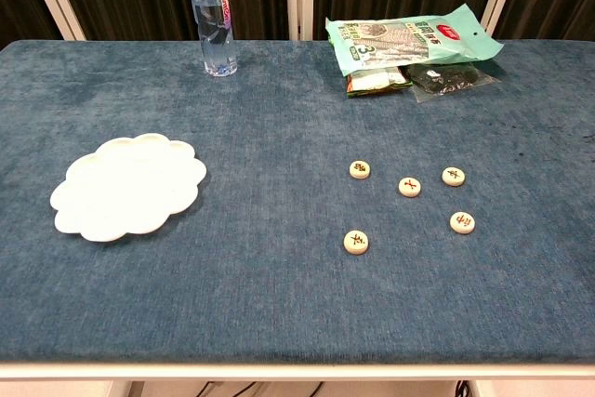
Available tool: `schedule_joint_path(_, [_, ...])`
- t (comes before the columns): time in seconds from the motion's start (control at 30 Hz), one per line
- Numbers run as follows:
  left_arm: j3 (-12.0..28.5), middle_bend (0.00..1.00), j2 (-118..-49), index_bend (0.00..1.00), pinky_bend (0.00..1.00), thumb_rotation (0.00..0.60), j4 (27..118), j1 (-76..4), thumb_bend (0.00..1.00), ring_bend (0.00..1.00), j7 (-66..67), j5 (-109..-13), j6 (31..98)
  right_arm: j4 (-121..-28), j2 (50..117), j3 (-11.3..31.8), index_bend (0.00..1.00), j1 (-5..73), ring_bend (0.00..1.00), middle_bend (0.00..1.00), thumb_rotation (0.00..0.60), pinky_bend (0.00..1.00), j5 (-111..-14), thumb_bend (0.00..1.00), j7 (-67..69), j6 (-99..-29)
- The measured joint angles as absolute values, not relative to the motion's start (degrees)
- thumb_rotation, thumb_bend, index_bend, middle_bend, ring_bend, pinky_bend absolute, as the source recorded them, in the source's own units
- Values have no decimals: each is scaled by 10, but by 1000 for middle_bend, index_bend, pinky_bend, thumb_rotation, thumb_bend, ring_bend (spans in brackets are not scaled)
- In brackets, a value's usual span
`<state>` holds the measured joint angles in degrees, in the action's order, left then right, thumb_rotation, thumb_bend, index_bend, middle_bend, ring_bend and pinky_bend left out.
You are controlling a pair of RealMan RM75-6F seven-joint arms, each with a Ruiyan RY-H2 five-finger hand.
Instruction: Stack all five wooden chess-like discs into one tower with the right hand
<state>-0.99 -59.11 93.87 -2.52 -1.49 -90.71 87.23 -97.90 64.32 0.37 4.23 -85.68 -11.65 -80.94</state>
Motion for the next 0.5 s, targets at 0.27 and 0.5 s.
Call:
schedule_joint_path(0.27, [-10, 4, -591, 63, 0, 600, 939, -25, 0, 0, -15, -908, 873, -981, 643, 4, 0, 44, 0, 0, 600, 0, -858, 212, -118, -807])
schedule_joint_path(0.5, [-10, 4, -590, 63, 0, 600, 939, -25, 0, 0, -14, -907, 873, -989, 641, 7, 0, 53, 0, 0, 600, 0, -864, 212, -129, -803])
